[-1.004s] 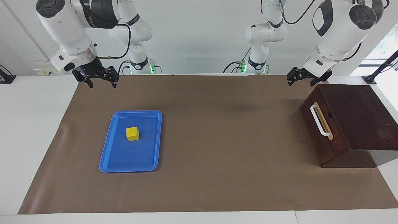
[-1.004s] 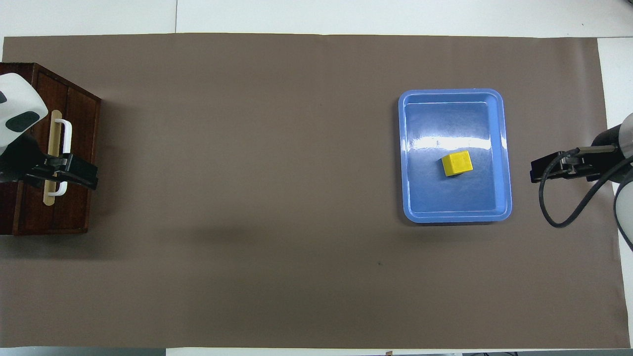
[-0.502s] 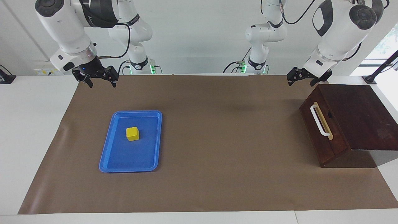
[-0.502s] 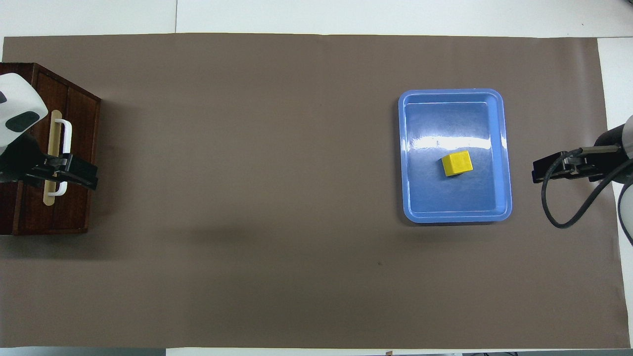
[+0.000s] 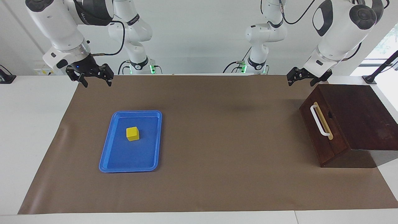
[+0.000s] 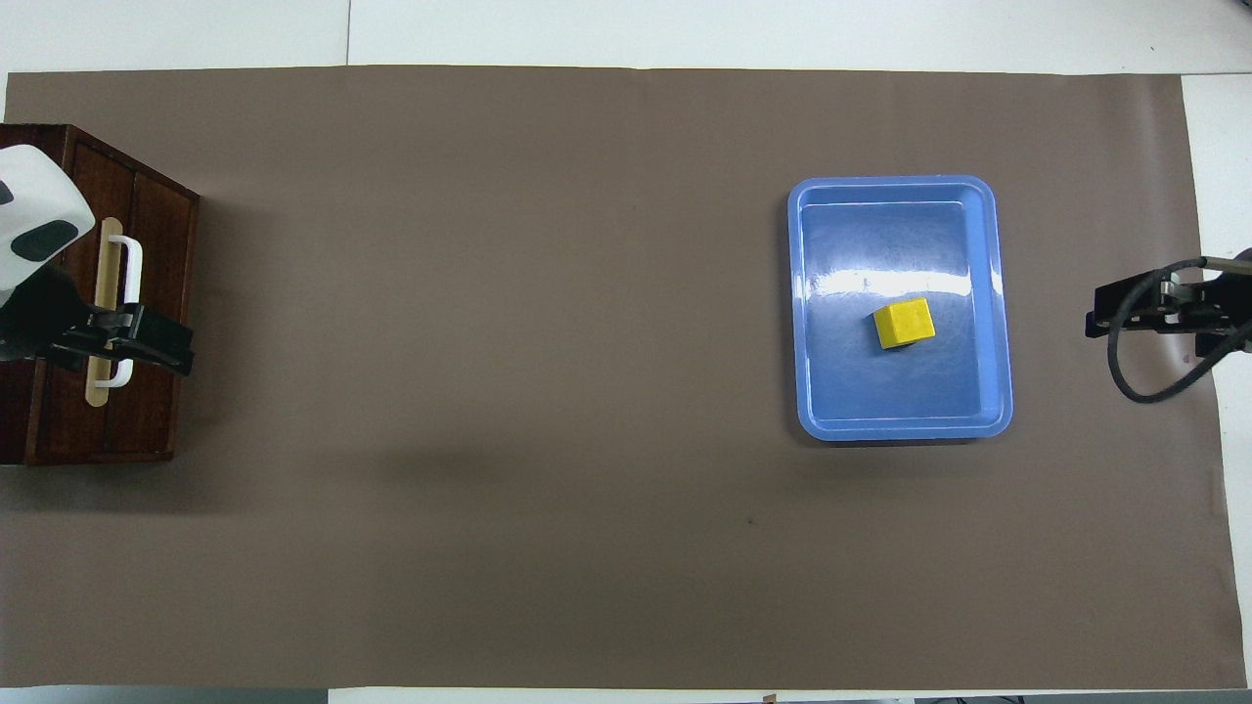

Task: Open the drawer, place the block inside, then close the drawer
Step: 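Pull the drawer open with the left gripper while the right gripper reaches the block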

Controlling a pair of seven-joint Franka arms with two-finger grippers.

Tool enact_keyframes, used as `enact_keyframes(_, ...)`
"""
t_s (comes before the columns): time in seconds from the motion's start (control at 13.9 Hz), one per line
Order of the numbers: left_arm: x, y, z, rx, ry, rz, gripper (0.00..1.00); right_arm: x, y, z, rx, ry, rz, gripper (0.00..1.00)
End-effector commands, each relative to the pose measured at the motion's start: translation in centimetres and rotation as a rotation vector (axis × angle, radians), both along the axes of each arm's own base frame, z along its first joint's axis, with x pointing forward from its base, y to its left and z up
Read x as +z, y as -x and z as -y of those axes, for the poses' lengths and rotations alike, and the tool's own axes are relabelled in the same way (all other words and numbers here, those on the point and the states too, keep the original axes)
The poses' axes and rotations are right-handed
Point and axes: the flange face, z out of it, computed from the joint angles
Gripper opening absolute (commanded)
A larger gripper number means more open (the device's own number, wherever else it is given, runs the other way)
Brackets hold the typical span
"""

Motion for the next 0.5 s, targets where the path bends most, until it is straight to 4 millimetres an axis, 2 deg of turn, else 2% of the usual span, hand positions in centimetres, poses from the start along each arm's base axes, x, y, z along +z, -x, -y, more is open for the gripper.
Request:
enact_keyframes(0.0, 0.5, 0.7, -0.2, -0.006, 0.004, -0.006, 1.00, -1.6, -3.7, 0.3, -0.350, -0.048, -0.029, 1.00)
enact_keyframes(0.29, 0.5, 0.7, -0.2, -0.004, 0.004, -0.006, 1.00, -4.9, -7.6, 1.9, -0.880, -0.160, -0.123, 1.00)
enact_keyframes(0.36, 0.5, 0.7, -0.2, -0.006, 0.004, -0.006, 1.00, -5.5, -8.0, 4.0, -1.017, -0.255, -0.159, 1.00)
enact_keyframes(0.43, 0.5, 0.7, -0.1, -0.006, 0.004, -0.006, 1.00, -7.2, -8.1, 5.7, -1.087, -0.320, -0.213, 1.00)
